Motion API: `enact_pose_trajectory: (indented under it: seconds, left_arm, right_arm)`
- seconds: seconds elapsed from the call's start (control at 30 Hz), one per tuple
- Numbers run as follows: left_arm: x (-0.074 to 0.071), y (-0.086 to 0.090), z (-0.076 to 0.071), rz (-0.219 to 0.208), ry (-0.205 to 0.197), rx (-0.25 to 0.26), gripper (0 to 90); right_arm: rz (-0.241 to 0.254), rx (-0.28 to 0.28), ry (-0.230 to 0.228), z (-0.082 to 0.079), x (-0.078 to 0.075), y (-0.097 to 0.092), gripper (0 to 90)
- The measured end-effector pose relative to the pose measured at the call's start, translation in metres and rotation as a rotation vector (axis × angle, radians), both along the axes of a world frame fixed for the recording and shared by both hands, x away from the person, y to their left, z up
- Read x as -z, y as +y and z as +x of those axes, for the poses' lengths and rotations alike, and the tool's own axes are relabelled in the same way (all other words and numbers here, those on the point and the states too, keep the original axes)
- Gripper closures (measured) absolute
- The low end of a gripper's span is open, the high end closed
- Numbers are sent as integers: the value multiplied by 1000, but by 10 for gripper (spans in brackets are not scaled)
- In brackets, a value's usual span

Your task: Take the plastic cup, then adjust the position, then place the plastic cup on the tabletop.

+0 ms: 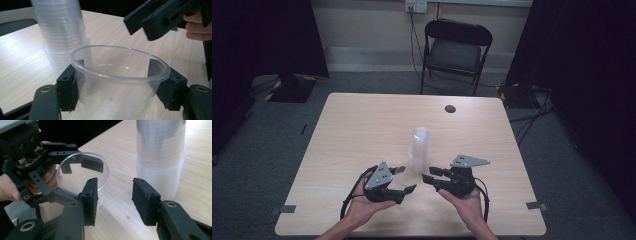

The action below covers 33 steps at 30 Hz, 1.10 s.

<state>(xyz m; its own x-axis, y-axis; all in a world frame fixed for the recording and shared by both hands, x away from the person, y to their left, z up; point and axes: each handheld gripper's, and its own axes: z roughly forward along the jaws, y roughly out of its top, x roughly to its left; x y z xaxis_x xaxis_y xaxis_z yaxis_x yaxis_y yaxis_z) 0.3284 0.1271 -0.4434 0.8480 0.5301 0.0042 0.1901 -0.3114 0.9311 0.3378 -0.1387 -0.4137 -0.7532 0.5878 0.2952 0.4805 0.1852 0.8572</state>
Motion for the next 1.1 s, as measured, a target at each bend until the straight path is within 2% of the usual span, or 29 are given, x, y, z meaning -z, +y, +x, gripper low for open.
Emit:
enact_pose_trajectory:
  seconds: [0.1, 0.2, 0.4, 0.73, 0.8, 0.87, 1.0, 1.1]
  left_arm:
    - [-1, 4, 2, -22, 5, -14, 305]
    - [-2, 7, 5, -40, 29, -22, 306]
    - [-7, 9, 5, -63, 26, -34, 306]
    - [-12, 20, 13, -132, 66, -73, 307]
    - [-12, 23, 15, -131, 66, -89, 307]
    - [-12, 25, 17, -156, 78, -104, 307]
    - [-14, 32, 24, -160, 92, -136, 302]
    - [-16, 36, 29, -164, 88, -148, 301]
  right_arm:
    - [11, 11, -14, 0, -3, -4, 554]
    - [21, 23, -12, 0, -4, -7, 550]
    - [22, 37, -18, -1, -4, -12, 550]
    - [15, 69, -23, 1, -4, -21, 550]
    - [13, 81, -23, 2, -3, -23, 550]
    - [11, 83, -23, 2, -2, -25, 549]
    - [6, 88, -19, 3, 0, -27, 548]
    - [7, 97, -19, 3, 1, -31, 540]
